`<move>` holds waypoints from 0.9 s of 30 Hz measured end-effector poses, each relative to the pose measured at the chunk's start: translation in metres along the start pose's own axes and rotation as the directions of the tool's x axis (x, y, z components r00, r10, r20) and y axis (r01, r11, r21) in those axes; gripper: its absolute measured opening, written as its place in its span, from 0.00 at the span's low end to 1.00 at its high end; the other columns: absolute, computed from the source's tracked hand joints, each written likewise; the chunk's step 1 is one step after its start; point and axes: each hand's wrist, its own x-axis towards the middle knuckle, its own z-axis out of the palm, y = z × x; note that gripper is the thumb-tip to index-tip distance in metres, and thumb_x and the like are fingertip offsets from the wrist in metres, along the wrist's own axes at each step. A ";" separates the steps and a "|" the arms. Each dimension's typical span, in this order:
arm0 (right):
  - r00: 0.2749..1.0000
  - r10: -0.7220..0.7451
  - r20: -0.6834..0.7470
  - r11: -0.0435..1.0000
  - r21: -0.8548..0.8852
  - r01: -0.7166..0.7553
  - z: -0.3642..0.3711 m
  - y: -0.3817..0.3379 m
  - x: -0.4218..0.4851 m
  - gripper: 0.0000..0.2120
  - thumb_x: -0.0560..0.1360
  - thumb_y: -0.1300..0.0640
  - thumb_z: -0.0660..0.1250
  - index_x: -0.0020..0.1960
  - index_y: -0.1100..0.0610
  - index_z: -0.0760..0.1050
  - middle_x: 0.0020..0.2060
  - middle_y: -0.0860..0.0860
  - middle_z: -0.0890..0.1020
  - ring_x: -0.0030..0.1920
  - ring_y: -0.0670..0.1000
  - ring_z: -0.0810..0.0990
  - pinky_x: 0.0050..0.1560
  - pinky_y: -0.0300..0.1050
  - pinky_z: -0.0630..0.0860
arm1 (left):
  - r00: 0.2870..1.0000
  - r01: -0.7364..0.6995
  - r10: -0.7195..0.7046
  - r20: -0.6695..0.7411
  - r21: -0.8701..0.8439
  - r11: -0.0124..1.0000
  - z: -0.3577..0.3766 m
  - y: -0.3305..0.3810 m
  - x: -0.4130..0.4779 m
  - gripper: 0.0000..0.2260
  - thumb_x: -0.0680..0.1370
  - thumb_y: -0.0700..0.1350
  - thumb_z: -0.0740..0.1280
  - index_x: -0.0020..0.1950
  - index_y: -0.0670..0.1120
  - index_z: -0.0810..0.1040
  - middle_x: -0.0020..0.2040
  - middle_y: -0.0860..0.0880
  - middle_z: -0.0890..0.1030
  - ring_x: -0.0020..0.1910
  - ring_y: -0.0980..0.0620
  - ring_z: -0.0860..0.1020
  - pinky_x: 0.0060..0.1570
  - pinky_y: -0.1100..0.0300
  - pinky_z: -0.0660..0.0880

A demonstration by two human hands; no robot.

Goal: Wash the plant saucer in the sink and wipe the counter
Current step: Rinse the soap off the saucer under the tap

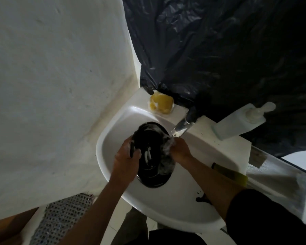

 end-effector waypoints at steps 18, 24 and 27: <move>0.996 -0.082 -0.026 0.993 0.085 0.084 -0.018 -0.013 0.005 0.08 0.77 0.61 0.68 0.40 0.53 0.74 0.41 0.54 0.80 0.44 0.52 0.78 0.49 0.49 0.75 | 0.980 0.117 -0.093 0.176 -0.131 0.984 -0.026 -0.020 0.013 0.24 0.74 0.53 0.66 0.70 0.61 0.74 0.63 0.52 0.82 0.63 0.47 0.81 0.57 0.37 0.81; 0.995 -0.100 -0.032 0.994 -0.036 0.098 -0.046 0.020 -0.008 0.10 0.76 0.59 0.71 0.37 0.58 0.76 0.34 0.52 0.78 0.36 0.52 0.78 0.44 0.52 0.78 | 0.957 0.194 -0.188 0.222 -0.005 0.981 -0.006 -0.051 0.034 0.18 0.78 0.41 0.65 0.66 0.55 0.77 0.59 0.50 0.83 0.59 0.46 0.81 0.61 0.46 0.78; 0.996 -0.065 -0.060 0.998 0.000 0.065 -0.054 0.029 -0.019 0.08 0.76 0.57 0.71 0.40 0.56 0.76 0.37 0.53 0.81 0.42 0.58 0.83 0.47 0.55 0.81 | 0.949 0.149 -0.170 0.266 0.095 0.984 0.005 -0.053 0.042 0.17 0.81 0.36 0.65 0.70 0.45 0.77 0.61 0.46 0.82 0.60 0.47 0.79 0.57 0.57 0.71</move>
